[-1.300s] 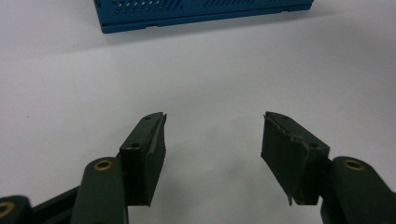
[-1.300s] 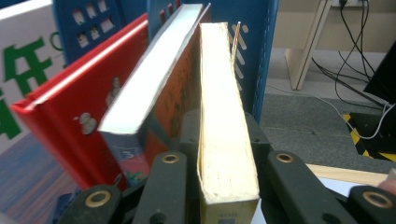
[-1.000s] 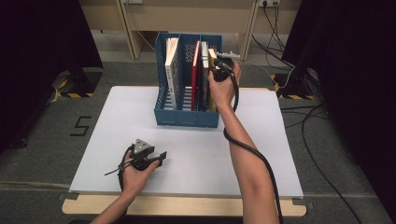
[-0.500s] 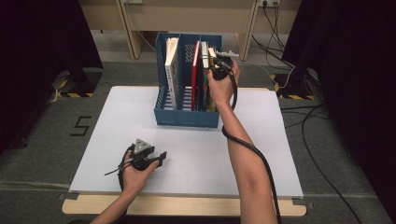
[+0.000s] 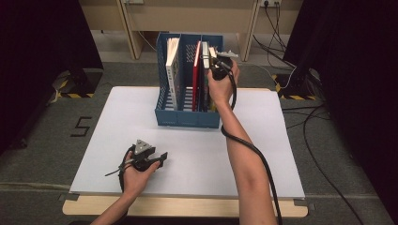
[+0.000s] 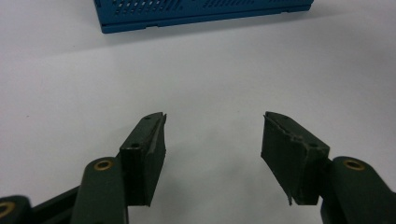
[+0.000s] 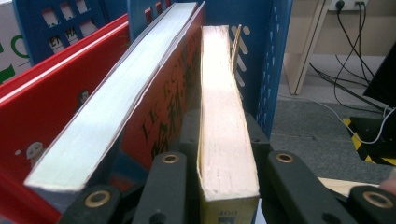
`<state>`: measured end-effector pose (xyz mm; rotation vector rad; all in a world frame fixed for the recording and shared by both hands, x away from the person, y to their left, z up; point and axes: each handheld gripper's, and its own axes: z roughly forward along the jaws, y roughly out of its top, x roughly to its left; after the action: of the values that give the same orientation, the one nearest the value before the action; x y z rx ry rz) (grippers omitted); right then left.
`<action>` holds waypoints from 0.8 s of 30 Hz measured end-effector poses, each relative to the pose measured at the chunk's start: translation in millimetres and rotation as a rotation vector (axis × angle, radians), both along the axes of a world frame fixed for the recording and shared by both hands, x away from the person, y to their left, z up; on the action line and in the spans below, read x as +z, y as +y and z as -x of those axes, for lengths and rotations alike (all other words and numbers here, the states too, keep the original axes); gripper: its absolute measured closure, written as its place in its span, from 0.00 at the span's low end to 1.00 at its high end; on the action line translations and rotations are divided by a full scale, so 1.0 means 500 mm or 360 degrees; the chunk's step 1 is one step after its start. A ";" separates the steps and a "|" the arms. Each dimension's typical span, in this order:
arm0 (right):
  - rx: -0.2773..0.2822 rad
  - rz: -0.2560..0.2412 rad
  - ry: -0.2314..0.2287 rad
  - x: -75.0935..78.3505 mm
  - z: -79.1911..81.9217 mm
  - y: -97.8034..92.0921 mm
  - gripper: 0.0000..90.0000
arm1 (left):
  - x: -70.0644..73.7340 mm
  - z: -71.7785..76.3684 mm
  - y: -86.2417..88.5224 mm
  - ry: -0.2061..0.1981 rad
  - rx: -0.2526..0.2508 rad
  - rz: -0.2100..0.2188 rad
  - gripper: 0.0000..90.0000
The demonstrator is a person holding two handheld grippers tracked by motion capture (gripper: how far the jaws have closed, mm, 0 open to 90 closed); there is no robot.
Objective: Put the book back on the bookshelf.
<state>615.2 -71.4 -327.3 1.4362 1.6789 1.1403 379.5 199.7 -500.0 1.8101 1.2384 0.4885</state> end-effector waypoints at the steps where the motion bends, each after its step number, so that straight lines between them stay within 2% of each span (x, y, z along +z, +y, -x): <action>1: -0.0003 0.0002 -0.0003 0.000 0.000 0.000 0.85 | 0.000 0.000 0.000 0.0000 0.0000 0.0000 0.43; 7: -0.0007 0.0009 0.0016 -0.012 -0.005 -0.001 0.85 | 0.000 0.000 0.000 0.0000 -0.0004 -0.0001 0.43; 13: 0.0007 0.0011 0.0001 -0.017 -0.003 -0.002 0.83 | 0.000 0.001 0.000 0.0000 -0.0005 -0.0004 0.43; 16: 0.0019 0.0030 -0.0014 -0.019 0.005 0.001 0.79 | 0.000 0.000 0.000 0.0002 -0.0005 -0.0005 0.43; 18: 0.0002 0.0016 -0.0005 -0.018 0.015 0.003 0.74 | 0.000 0.001 -0.001 -0.0004 -0.0003 -0.0010 0.43; 24: -0.0004 0.0022 -0.0005 -0.015 0.027 0.001 0.70 | 0.000 0.001 0.000 -0.0001 -0.0003 -0.0002 0.43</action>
<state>601.8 -70.9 -334.8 1.4270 1.6790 1.1267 379.2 199.7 -499.9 1.8121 1.2361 0.4885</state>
